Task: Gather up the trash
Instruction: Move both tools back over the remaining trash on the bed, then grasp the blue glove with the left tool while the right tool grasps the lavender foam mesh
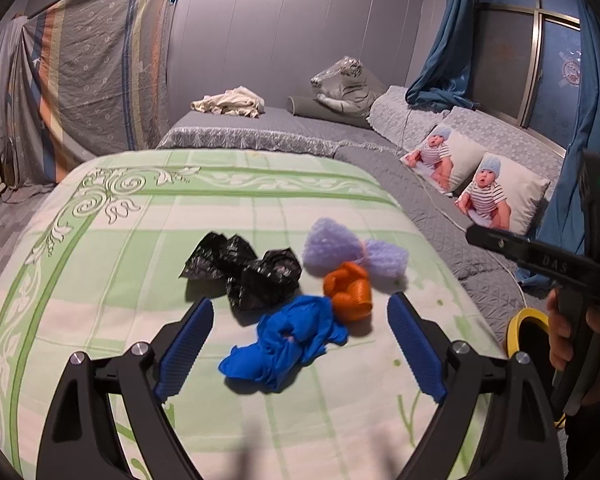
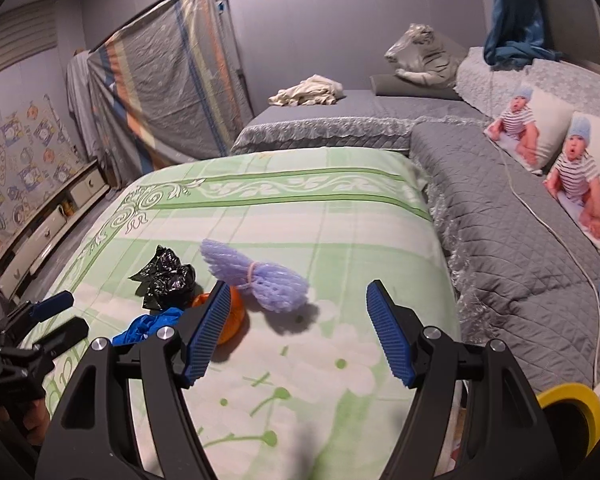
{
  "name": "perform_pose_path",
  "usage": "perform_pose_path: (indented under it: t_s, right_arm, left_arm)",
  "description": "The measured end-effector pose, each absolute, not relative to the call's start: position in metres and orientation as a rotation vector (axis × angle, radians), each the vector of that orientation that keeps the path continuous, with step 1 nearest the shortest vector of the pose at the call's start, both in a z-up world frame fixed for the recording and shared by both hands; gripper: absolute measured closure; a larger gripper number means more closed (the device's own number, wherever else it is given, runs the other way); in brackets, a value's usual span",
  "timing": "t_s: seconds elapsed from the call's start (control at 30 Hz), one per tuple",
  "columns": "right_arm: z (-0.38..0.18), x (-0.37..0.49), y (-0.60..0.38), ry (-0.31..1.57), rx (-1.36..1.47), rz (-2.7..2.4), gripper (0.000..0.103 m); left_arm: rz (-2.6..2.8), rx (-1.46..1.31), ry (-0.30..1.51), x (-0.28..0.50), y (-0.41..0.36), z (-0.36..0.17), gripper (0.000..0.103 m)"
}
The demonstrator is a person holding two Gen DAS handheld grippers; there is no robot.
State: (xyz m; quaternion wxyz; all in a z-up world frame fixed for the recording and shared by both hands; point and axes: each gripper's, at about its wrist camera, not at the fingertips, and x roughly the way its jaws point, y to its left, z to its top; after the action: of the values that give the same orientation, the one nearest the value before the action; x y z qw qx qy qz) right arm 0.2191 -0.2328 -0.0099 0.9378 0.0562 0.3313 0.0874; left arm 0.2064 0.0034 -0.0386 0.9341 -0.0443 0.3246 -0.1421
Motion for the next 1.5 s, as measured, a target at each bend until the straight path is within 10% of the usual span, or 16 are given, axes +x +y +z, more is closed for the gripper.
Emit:
perform_pose_path:
  t_s: [1.5]
  right_arm:
    - [-0.087,0.359,-0.138,0.901,-0.056,0.377,0.037]
  left_arm:
    - [-0.395,-0.106,0.868,0.274,-0.008,-0.105,0.018]
